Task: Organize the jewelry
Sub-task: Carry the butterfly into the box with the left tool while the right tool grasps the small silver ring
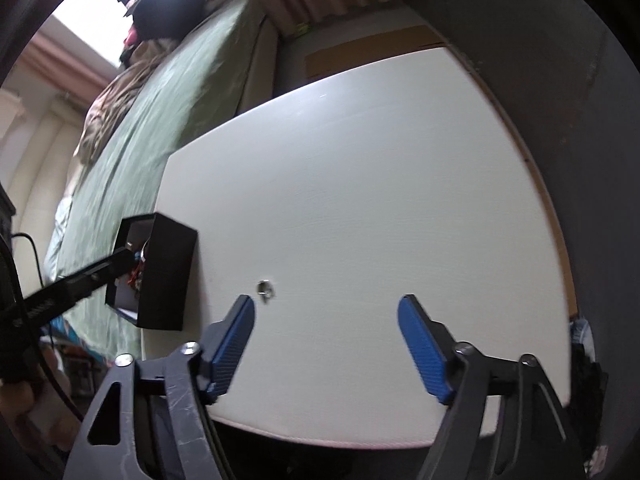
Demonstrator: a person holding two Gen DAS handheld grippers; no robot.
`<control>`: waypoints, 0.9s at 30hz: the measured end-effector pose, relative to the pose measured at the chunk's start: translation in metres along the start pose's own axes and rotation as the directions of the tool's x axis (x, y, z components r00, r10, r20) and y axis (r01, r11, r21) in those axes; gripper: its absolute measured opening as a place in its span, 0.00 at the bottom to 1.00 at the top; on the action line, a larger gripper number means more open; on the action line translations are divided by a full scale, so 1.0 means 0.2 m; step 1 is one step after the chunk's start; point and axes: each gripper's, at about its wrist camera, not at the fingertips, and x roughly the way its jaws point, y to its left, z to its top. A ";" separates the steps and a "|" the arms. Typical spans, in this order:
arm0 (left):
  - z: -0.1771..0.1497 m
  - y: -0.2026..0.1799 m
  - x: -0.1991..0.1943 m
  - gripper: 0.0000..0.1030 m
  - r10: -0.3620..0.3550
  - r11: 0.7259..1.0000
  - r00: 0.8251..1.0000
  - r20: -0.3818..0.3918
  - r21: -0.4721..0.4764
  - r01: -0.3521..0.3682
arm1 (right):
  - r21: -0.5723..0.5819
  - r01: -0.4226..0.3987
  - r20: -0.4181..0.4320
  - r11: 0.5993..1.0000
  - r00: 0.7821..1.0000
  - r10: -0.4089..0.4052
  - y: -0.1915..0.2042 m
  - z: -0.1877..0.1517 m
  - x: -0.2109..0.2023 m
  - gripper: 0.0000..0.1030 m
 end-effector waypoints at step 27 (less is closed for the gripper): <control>-0.03 0.50 -0.10 0.40 -0.014 0.988 1.000 0.007 -0.153 0.015 | -0.297 0.256 -0.103 0.920 0.949 -0.298 0.40 0.03 0.35 0.15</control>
